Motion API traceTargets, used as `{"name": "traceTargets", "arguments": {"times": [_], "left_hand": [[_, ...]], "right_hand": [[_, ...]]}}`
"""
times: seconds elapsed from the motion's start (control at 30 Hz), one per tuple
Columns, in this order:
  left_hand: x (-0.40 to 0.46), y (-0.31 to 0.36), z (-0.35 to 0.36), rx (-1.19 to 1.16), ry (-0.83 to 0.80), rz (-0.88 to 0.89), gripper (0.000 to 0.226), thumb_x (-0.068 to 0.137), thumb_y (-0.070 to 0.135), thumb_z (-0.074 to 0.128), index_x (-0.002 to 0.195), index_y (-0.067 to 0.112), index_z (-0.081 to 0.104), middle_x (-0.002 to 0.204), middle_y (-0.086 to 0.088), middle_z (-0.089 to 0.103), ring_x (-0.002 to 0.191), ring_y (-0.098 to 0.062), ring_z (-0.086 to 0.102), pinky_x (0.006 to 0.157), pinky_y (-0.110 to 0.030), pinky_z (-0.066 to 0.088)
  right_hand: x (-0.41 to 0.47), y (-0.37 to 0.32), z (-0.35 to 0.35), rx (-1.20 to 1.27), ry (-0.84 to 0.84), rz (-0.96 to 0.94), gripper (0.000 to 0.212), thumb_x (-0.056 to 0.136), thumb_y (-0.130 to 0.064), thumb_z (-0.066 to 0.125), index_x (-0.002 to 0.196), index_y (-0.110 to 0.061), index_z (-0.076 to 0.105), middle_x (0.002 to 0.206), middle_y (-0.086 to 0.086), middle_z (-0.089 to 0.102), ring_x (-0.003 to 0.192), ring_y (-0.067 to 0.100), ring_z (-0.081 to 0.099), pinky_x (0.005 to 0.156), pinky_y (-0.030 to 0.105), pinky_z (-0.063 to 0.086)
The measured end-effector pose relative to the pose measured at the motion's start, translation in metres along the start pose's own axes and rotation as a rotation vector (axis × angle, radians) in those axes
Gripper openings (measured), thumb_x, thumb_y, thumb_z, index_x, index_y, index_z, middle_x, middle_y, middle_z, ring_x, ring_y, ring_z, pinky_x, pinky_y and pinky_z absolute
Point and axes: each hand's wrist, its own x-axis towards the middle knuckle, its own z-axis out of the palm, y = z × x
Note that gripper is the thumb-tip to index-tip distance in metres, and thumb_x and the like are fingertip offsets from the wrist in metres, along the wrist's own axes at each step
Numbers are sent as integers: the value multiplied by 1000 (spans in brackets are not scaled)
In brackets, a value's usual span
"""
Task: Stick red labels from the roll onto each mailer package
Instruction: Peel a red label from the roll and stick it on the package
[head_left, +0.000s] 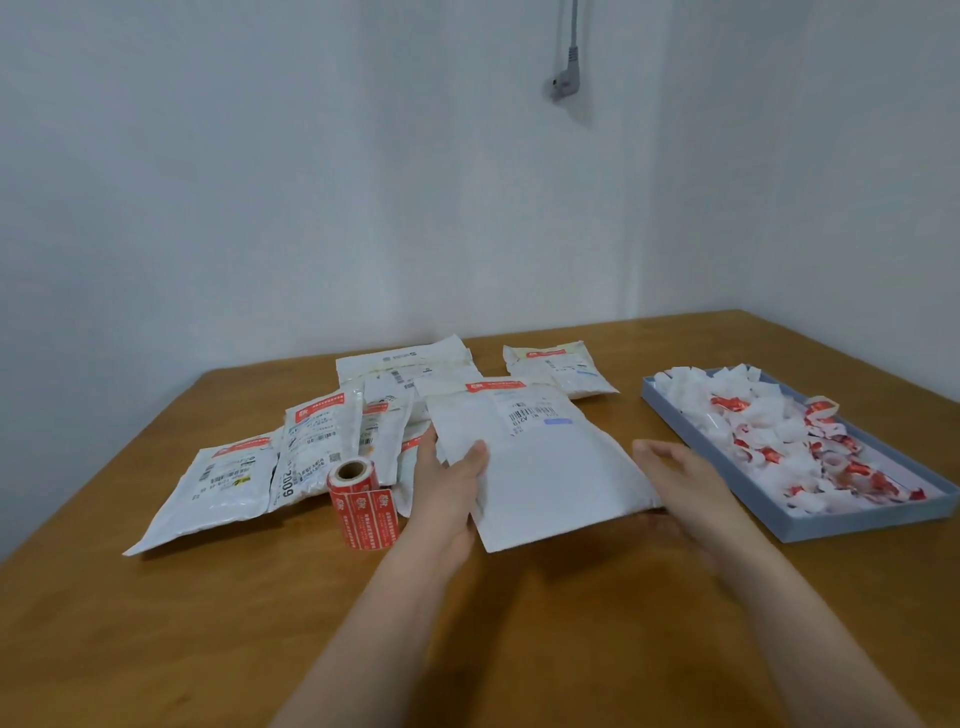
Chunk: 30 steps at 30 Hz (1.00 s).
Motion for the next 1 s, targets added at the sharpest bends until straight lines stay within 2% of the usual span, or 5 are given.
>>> {"name": "traceTargets", "arguments": {"times": [0.3,0.6,0.77,0.9,1.0], "left_hand": [[46,8,31,213,80,-63,45,89,17,64,122,25,34,121,-4,48,111,-25,51,98,-48,48],[108,-1,61,231,63,-3,35,86,2,61,117,19,59,129,-4,52,122,-25,49,106,-44,44],[150,-4,74,173,76,-32,37,87,4,60,122,15,57,130,-5,52,123,-24,48,109,-41,40],[170,-3,80,254,30,-102,6,90,14,58,96,14,56,105,-2,55,101,-19,46,90,-32,37],[179,-11,80,299,-29,-135,10,90,22,59,99,17,58,113,-6,60,109,-22,51,99,-36,39]], "right_hand": [[47,-16,7,100,213,-219,35,93,-22,61,128,-23,54,132,-1,50,92,17,61,46,15,51],[127,-34,24,12,259,-264,24,95,-24,59,117,-21,50,132,3,51,68,14,66,58,21,54],[170,-39,34,53,261,-238,27,94,-24,61,120,-19,54,128,1,53,73,13,65,76,36,60],[197,-38,41,96,213,-238,34,95,-23,60,128,-17,56,123,0,56,81,12,69,76,27,57],[207,-32,48,-20,206,-231,40,96,-23,58,134,-17,52,130,3,57,98,14,66,81,28,55]]}}
